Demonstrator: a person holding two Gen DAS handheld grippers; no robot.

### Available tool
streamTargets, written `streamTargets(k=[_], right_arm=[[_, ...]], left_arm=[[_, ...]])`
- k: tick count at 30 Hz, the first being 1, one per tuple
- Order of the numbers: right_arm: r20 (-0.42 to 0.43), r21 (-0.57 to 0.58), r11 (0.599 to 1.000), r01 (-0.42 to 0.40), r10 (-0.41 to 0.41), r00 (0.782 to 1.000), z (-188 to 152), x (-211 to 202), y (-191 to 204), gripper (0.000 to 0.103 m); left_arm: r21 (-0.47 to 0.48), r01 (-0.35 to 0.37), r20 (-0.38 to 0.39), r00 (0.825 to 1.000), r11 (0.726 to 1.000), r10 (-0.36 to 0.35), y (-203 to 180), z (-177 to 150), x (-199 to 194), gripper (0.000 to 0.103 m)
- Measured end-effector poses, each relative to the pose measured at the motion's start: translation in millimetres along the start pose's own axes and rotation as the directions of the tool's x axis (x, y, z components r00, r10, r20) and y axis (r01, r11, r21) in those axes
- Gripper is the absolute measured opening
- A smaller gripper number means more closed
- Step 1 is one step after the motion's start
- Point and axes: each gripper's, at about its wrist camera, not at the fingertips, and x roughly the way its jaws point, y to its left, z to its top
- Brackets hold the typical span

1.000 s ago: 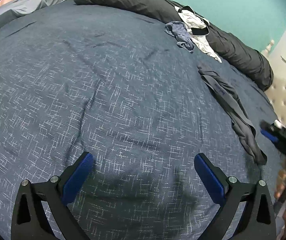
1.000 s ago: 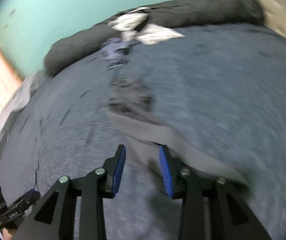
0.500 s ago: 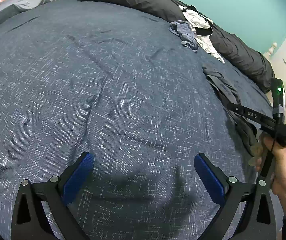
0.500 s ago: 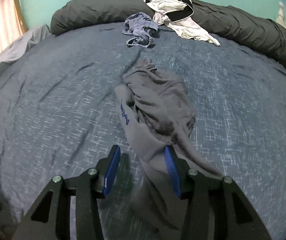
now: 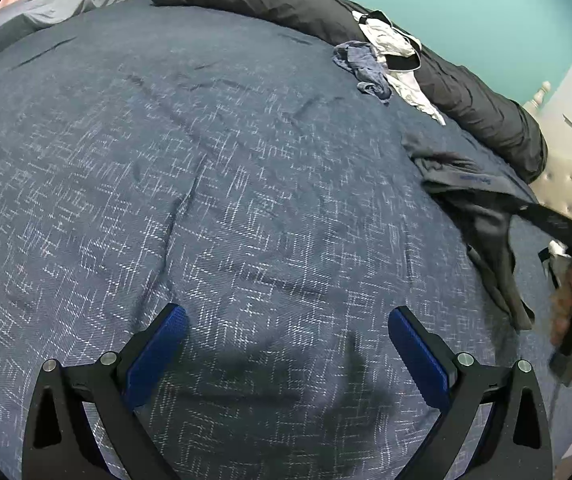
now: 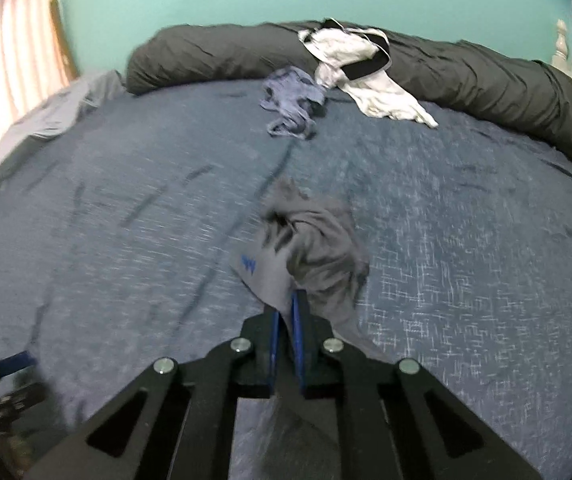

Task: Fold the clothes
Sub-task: 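Open the right tool and drop the grey shirt on the bed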

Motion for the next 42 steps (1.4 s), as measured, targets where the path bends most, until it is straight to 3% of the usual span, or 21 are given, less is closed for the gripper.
streamTargets(k=[7, 17, 24, 28, 33, 34, 35, 42], right_arm=[[0.009, -0.015, 0.995, -0.1, 0.1, 0.995, 4.6, -72.9, 16.9, 0.006], [-0.033, -0.07, 0.969, -0.236, 0.234, 0.972, 7.6, -158.8, 63.9, 0.006], [-0.149, -0.011, 0.957, -0.289, 0.284, 0.947, -13.1, -111.7, 84.7, 0.007], [-0.185, 0.001, 0.965, -0.262, 0.258, 0.948, -23.8, -73.9, 91.0, 0.009], [-0.188, 0.052, 0.974, -0.221, 0.227, 0.956, -28.3, -52.0, 75.8, 0.028], [-0.191, 0.056, 0.977, -0.207, 0.214, 0.958, -29.1, -51.3, 70.7, 0.044], [-0.189, 0.063, 0.978, -0.196, 0.205, 0.96, -31.3, -52.8, 65.6, 0.052], [-0.112, 0.183, 0.961, -0.206, 0.229, 0.967, -56.8, -70.1, 13.9, 0.052]], left_arm=[[0.01, 0.03, 0.033, 0.999, 0.999, -0.03, -10.0, -5.6, -24.8, 0.103], [0.026, 0.095, 0.065, 0.993, 0.995, -0.097, -25.2, -43.9, -82.0, 0.103], [0.046, 0.105, 0.052, 0.993, 0.993, -0.108, -20.1, -53.4, -85.9, 0.103], [0.053, 0.128, 0.048, 0.99, 0.99, -0.131, -17.7, -50.8, -82.2, 0.103], [0.08, 0.142, 0.014, 0.989, 0.987, -0.144, -19.9, -50.1, -70.5, 0.103], [0.083, 0.148, 0.005, 0.989, 0.985, -0.149, -21.7, -49.9, -67.0, 0.103], [0.087, 0.155, -0.003, 0.988, 0.984, -0.155, -23.8, -49.8, -63.5, 0.103], [0.105, 0.181, -0.034, 0.983, 0.978, -0.178, -41.5, -47.2, -45.3, 0.103]])
